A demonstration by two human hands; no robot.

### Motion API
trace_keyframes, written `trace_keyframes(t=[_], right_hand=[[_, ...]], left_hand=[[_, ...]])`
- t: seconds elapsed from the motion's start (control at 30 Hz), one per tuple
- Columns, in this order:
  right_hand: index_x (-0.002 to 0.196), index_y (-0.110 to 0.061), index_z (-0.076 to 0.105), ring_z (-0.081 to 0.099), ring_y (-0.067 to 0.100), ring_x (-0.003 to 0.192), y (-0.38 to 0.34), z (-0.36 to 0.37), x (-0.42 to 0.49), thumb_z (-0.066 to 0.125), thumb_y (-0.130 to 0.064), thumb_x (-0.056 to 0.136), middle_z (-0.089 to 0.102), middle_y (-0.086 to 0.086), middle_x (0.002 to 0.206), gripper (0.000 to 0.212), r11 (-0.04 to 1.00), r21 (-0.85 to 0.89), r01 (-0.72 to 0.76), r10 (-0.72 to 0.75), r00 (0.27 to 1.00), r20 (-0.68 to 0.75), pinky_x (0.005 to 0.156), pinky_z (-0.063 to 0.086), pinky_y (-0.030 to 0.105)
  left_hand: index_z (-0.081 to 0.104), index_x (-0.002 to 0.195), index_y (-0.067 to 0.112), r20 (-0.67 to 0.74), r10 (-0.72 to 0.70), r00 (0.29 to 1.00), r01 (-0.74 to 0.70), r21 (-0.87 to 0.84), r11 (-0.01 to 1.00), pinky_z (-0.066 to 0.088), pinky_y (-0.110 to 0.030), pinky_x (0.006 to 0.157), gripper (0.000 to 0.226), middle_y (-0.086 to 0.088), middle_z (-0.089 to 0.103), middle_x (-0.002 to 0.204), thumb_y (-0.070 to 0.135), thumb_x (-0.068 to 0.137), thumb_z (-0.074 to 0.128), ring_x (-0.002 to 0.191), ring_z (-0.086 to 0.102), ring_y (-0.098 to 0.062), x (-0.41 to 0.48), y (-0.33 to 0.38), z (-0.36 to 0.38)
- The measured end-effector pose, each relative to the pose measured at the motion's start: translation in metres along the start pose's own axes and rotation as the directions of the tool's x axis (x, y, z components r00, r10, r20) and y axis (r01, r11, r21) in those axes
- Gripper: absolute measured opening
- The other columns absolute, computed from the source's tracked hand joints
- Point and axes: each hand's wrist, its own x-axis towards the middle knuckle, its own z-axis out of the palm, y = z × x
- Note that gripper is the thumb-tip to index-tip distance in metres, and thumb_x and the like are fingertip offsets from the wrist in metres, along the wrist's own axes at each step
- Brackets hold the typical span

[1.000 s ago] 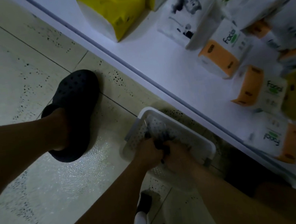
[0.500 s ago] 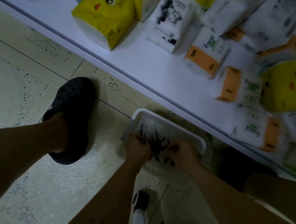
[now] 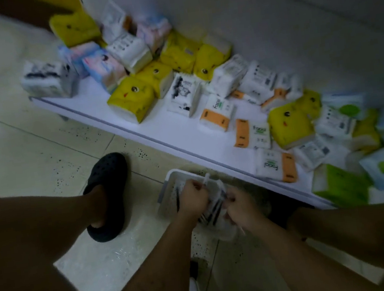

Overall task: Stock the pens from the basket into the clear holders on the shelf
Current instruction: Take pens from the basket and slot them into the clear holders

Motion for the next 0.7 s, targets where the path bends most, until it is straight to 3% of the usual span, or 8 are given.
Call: trace_keyframes(t=[0.1, 0.23, 0.3, 0.4, 0.5, 0.63, 0.7], right_hand=[[0.095, -0.026, 0.056, 0.055, 0.018, 0.069, -0.015, -0.019, -0.022, 0.041, -0.017, 0.099, 0.058, 0.001, 0.078, 0.018, 0.996, 0.015, 0.082, -0.08, 0.988, -0.133, 0.059, 0.041, 0.029], [0.094, -0.008, 0.063, 0.058, 0.022, 0.084, -0.034, -0.052, -0.053, 0.04, -0.025, 0.102, 0.064, 0.006, 0.088, 0.03, 0.968, 0.07, 0.243, -0.214, 0.934, -0.286, 0.065, 0.038, 0.029], [0.096, -0.01, 0.066, 0.059, 0.018, 0.084, -0.044, -0.068, -0.068, 0.04, -0.022, 0.102, 0.064, -0.001, 0.087, 0.03, 0.943, 0.116, 0.312, -0.253, 0.898, -0.361, 0.071, 0.043, 0.03], [0.085, -0.02, 0.064, 0.057, 0.016, 0.065, -0.055, -0.091, -0.088, 0.046, -0.019, 0.101, 0.06, -0.003, 0.071, 0.024, 0.881, 0.221, 0.419, -0.283, 0.84, -0.463, 0.065, 0.046, 0.032], [0.081, -0.018, 0.061, 0.06, 0.024, 0.071, -0.062, -0.113, -0.107, 0.055, -0.018, 0.097, 0.062, 0.004, 0.073, 0.017, 0.829, 0.219, 0.514, -0.331, 0.768, -0.549, 0.069, 0.049, 0.042], [0.086, -0.02, 0.063, 0.059, 0.002, 0.079, -0.071, -0.15, -0.135, 0.063, -0.018, 0.092, 0.063, -0.006, 0.084, 0.007, 0.773, 0.181, 0.608, -0.355, 0.651, -0.671, 0.071, 0.046, 0.024], [0.09, -0.02, 0.064, 0.058, 0.0, 0.082, -0.079, -0.174, -0.154, 0.065, -0.018, 0.091, 0.064, -0.002, 0.092, 0.002, 0.746, 0.138, 0.651, -0.364, 0.573, -0.734, 0.072, 0.045, 0.018]], left_hand=[[0.054, 0.101, 0.013, 0.003, 0.134, 0.991, -0.134, 0.022, 0.991, 0.049, -0.03, 0.07, 0.021, -0.008, 0.067, 0.097, 0.031, 0.101, 0.043, 0.082, 0.06, -0.018, -0.024, 0.032, 0.002], [0.062, 0.102, 0.015, 0.053, 0.359, 0.932, -0.362, 0.071, 0.929, 0.043, -0.02, 0.058, 0.019, -0.006, 0.067, 0.088, 0.023, 0.101, 0.045, 0.068, 0.058, -0.011, -0.056, 0.073, 0.001], [0.062, 0.099, 0.015, 0.061, 0.39, 0.919, -0.391, 0.011, 0.92, 0.046, -0.024, 0.057, 0.011, -0.01, 0.066, 0.085, 0.015, 0.097, 0.051, 0.064, 0.059, -0.014, -0.073, 0.092, 0.002], [0.058, 0.097, 0.012, 0.052, 0.422, 0.905, -0.416, -0.101, 0.904, 0.054, -0.035, 0.062, 0.003, -0.013, 0.067, 0.088, 0.012, 0.095, 0.056, 0.071, 0.067, -0.021, -0.097, 0.12, 0.007], [0.054, 0.098, 0.016, 0.073, 0.516, 0.854, -0.505, -0.126, 0.854, 0.059, -0.044, 0.07, 0.006, -0.013, 0.066, 0.094, 0.02, 0.095, 0.058, 0.078, 0.071, -0.023, -0.118, 0.148, 0.014], [0.057, 0.118, 0.024, 0.112, 0.648, 0.753, -0.637, -0.126, 0.761, 0.059, -0.045, 0.071, 0.028, -0.006, 0.067, 0.086, 0.011, 0.093, 0.06, 0.076, 0.072, -0.023, -0.152, 0.193, 0.024], [0.062, 0.119, 0.024, 0.155, 0.712, 0.685, -0.708, -0.088, 0.7, 0.059, -0.046, 0.072, 0.031, -0.007, 0.068, 0.087, 0.01, 0.093, 0.061, 0.076, 0.072, -0.022, -0.172, 0.217, 0.031]])
